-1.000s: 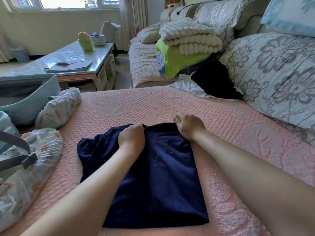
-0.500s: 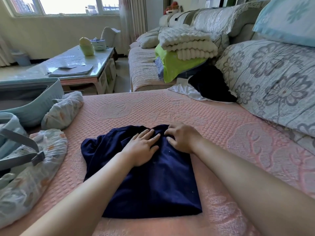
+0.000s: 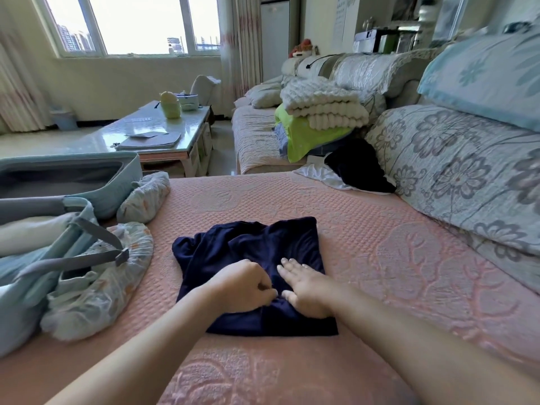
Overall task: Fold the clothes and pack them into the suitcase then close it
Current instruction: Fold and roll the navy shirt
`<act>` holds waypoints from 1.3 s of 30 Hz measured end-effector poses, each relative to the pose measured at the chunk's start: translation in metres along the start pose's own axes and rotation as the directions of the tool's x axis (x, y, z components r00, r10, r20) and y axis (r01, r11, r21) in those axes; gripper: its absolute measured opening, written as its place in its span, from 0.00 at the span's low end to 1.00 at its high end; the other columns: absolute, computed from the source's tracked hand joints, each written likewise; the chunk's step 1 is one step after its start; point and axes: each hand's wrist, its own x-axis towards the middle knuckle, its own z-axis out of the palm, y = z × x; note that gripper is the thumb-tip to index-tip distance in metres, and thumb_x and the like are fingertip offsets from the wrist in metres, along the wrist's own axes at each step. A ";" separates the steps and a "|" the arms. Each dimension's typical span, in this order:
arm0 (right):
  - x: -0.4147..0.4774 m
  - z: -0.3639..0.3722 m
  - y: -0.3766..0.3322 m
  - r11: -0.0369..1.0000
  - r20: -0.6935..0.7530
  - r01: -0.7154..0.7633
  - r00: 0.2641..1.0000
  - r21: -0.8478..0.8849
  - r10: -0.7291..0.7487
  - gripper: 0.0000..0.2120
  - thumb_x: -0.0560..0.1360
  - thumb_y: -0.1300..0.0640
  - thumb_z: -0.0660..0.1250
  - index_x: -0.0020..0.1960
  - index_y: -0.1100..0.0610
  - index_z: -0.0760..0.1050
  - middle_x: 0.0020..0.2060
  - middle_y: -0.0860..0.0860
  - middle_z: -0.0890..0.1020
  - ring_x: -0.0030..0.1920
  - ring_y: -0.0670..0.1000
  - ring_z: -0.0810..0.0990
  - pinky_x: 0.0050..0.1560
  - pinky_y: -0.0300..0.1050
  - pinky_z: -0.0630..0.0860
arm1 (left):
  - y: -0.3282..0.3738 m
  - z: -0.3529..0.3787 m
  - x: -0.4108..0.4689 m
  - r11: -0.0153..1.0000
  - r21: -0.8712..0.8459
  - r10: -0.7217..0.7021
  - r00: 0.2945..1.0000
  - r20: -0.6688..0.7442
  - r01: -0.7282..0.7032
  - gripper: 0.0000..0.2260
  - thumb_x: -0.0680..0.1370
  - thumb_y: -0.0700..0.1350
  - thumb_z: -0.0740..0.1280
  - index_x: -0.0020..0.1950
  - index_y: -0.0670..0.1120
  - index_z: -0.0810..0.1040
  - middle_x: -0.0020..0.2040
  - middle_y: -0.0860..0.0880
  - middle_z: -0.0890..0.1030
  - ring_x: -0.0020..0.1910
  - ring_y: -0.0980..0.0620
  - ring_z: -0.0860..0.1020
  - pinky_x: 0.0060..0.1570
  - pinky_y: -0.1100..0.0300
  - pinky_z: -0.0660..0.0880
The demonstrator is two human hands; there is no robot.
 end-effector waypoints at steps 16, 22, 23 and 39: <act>-0.083 0.003 -0.004 0.996 -0.233 0.082 0.970 0.046 -0.069 0.17 0.75 0.56 0.64 0.62 0.48 0.82 0.64 0.41 0.79 0.65 0.45 0.75 0.66 0.39 0.70 | 0.027 0.020 -0.041 0.996 0.071 0.049 0.999 -0.012 -0.048 0.08 0.72 0.53 0.68 0.49 0.59 0.83 0.44 0.59 0.75 0.42 0.61 0.73 0.44 0.61 0.74; -0.054 -0.006 -0.026 0.995 -0.266 0.104 0.959 0.007 -0.099 0.14 0.80 0.50 0.59 0.60 0.47 0.80 0.58 0.46 0.78 0.59 0.49 0.76 0.61 0.47 0.73 | 0.002 0.010 -0.051 0.982 -0.010 -0.186 0.970 -0.155 0.187 0.04 0.78 0.45 0.64 0.48 0.52 0.79 0.46 0.55 0.79 0.44 0.54 0.77 0.46 0.56 0.76; -0.044 -0.006 -0.033 0.992 -0.280 0.125 0.952 -0.018 -0.125 0.16 0.81 0.51 0.58 0.65 0.47 0.77 0.62 0.47 0.76 0.63 0.51 0.74 0.64 0.49 0.71 | -0.007 0.008 -0.054 0.958 0.083 -0.254 0.945 -0.208 0.276 0.05 0.79 0.44 0.63 0.52 0.50 0.77 0.50 0.52 0.78 0.49 0.51 0.77 0.48 0.55 0.75; 0.014 0.035 -0.087 0.995 -0.096 0.046 0.994 -0.086 -0.054 0.33 0.82 0.40 0.51 0.82 0.46 0.42 0.81 0.53 0.40 0.80 0.52 0.36 0.78 0.56 0.34 | -0.039 0.020 -0.072 0.710 0.004 -0.687 0.694 -0.215 0.704 0.12 0.82 0.47 0.57 0.61 0.43 0.72 0.63 0.42 0.75 0.64 0.41 0.72 0.63 0.49 0.66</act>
